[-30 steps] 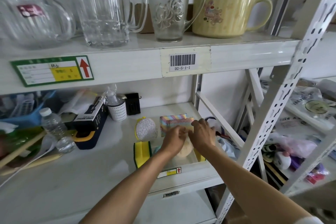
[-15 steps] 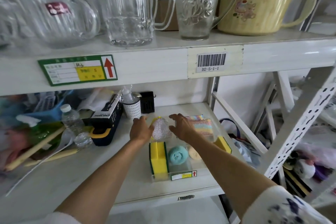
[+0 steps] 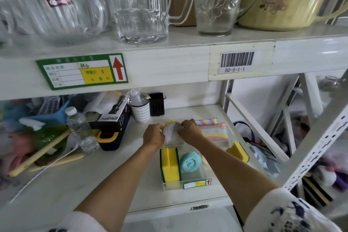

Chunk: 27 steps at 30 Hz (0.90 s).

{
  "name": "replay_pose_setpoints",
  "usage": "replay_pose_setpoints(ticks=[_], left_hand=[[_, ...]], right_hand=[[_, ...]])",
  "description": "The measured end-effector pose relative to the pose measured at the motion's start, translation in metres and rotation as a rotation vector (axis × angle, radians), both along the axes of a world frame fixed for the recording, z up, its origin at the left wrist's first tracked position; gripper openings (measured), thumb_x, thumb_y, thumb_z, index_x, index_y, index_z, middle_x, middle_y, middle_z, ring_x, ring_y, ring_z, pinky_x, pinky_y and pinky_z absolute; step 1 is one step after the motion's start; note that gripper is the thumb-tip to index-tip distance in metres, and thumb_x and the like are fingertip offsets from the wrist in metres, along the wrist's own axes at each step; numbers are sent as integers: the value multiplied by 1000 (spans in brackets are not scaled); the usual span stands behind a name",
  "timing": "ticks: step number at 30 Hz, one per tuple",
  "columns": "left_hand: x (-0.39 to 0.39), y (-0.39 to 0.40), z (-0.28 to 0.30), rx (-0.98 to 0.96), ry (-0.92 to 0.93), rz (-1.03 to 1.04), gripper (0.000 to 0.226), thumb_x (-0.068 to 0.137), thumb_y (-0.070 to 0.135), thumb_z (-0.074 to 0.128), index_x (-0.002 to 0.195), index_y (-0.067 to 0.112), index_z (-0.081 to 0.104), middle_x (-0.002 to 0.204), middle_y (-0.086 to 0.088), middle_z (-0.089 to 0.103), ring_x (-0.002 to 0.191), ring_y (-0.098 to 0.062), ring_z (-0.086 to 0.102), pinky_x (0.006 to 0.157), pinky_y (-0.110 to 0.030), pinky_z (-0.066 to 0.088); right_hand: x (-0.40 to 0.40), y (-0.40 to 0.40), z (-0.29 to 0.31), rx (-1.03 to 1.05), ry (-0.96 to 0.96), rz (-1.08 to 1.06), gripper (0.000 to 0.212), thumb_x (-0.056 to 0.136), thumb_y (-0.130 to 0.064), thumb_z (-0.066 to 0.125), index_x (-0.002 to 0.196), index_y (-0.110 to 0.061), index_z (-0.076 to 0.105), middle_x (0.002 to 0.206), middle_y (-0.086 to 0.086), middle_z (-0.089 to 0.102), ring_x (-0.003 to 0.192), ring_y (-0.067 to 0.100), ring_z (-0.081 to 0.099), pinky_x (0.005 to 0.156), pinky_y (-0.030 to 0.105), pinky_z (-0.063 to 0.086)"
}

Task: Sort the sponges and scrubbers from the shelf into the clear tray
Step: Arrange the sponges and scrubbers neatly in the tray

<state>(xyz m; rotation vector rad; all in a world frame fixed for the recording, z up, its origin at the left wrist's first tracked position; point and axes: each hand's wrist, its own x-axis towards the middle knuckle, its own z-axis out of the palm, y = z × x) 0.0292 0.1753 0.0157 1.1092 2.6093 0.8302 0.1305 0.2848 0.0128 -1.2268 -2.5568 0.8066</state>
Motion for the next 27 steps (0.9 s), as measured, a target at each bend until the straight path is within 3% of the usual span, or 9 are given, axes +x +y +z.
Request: replay_pose_setpoints(ticks=[4, 12, 15, 18, 23, 27], left_hand=[[1, 7, 0, -29, 52, -30, 21, 80, -4, 51, 87, -2, 70, 94, -24, 71, 93, -38, 64, 76, -39, 50], [-2, 18, -6, -83, 103, 8, 19, 81, -1, 51, 91, -4, 67, 102, -21, 69, 99, -34, 63, 81, -39, 48], [-2, 21, -7, -101, 106, 10, 20, 83, 1, 53, 99, -6, 63, 112, -23, 63, 107, -34, 59, 87, -38, 46], [1, 22, -5, -69, 89, 18, 33, 87, 2, 54, 120, 0, 56, 130, -20, 47, 119, -33, 52, 98, -34, 42], [19, 39, 6, 47, 90, -82, 43, 88, 1, 51, 131, 5, 52, 136, -16, 41, 120, -33, 53, 100, -35, 42], [44, 61, 9, 39, 41, -236, 49, 91, 4, 51, 139, 8, 45, 141, -14, 42, 125, -28, 52, 107, -30, 38]], right_hand=[[1, 3, -2, 27, 36, -5, 41, 88, -20, 57, 127, -10, 53, 125, 16, 51, 109, 35, 56, 85, 36, 46], [0, 4, -1, 60, 103, 12, 35, 90, -18, 56, 124, -9, 60, 126, 16, 55, 110, 33, 57, 88, 35, 47], [3, 6, -1, 51, 126, 16, 37, 90, -16, 57, 125, -9, 61, 126, 16, 56, 112, 33, 57, 90, 33, 46], [11, 12, 2, 75, 148, 7, 37, 91, -17, 57, 127, -9, 59, 127, 14, 57, 111, 31, 59, 89, 34, 47], [48, 44, 9, 228, 168, -189, 32, 94, -19, 53, 124, -15, 60, 127, 8, 55, 104, 28, 62, 80, 31, 48], [81, 69, 6, 264, 48, -348, 35, 93, -15, 51, 128, -17, 53, 128, 11, 50, 111, 30, 55, 89, 44, 51]])
